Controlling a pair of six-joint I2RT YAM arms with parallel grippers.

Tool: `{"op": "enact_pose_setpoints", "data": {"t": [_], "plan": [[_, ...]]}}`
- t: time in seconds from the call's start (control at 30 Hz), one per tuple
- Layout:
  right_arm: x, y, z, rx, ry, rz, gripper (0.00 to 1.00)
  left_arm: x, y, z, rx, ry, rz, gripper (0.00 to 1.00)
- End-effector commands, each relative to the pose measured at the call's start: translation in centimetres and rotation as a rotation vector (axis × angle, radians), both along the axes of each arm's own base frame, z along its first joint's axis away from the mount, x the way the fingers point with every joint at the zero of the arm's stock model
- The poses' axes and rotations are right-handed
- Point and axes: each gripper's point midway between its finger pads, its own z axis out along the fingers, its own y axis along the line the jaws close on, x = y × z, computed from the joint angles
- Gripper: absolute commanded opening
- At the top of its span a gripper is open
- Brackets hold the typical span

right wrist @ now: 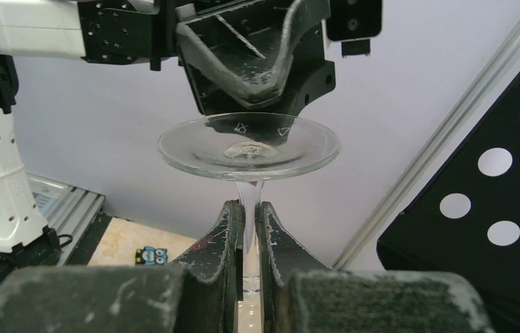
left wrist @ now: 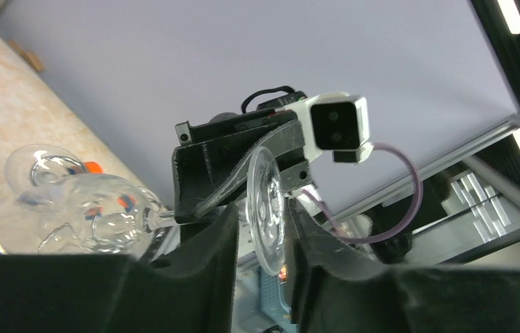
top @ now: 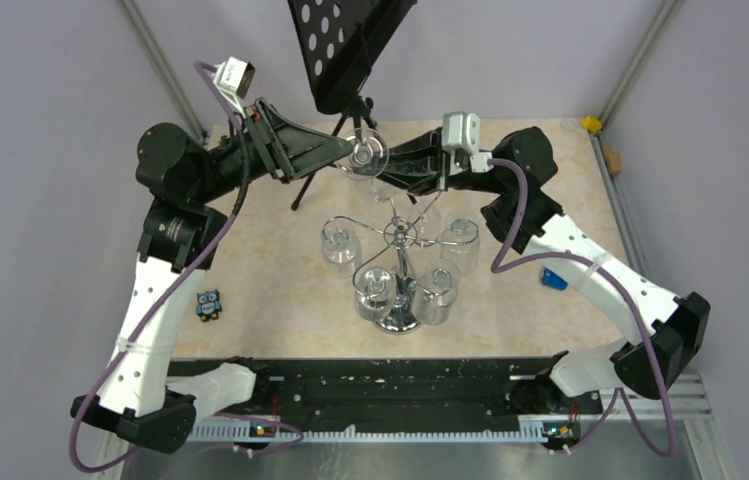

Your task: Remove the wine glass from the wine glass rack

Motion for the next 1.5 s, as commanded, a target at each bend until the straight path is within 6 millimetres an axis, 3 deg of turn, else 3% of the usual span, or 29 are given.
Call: {"op": "enact_pose_setpoints", "data": {"t": [0.0,0.07,0.13,0.27,0.33,0.47,0.53,0.67,0.9,1.07,1.47], "plan": [[-1.0,-0.7,4.1,0.116,-0.070,-0.028,0.00,-1.9,0.6,2.8,-0.030,-0.149,0.018,0.51],[-0.9,-1.2,5.1,0.172,-0.082,-0.056,0.00,-1.8,0.8,2.8,-0.028,-0.162,0.046,0.67],[-0.8,-2.0,6.3,0.239,-0.090,-0.093,0.00,-1.5,1.0,2.6,-0.030,-0.169,0.071,0.74],[-0.6,-4.2,8.6,0.390,-0.103,-0.166,0.00,-1.1,1.1,2.1,-0.039,-0.164,0.091,0.78],[-0.6,-5.7,9.9,0.496,-0.076,-0.193,0.00,-0.8,1.4,2.9,-0.079,-0.180,0.125,0.79],[-0.5,-10.5,12.2,0.799,0.151,-0.172,0.00,-0.9,2.9,4.6,-0.232,-0.211,0.202,0.82],[-0.8,-12.5,12.4,0.903,0.229,-0.142,0.00,-0.6,3.0,4.4,-0.260,-0.197,0.208,0.82],[1.2,-16.4,12.6,1.089,0.471,-0.176,0.00,0.4,2.3,3.4,-0.257,-0.149,0.185,0.82],[3.6,-20.6,10.8,1.322,0.777,-0.175,0.00,0.4,-0.1,2.8,-0.271,-0.104,0.058,0.79],[5.1,-20.9,8.9,1.377,0.962,-0.147,0.00,0.4,-1.9,2.6,-0.270,-0.073,0.000,0.75],[6.1,-18.9,8.1,1.346,1.028,-0.077,0.00,-0.2,-5.3,2.9,-0.292,-0.034,-0.133,0.70]]}}
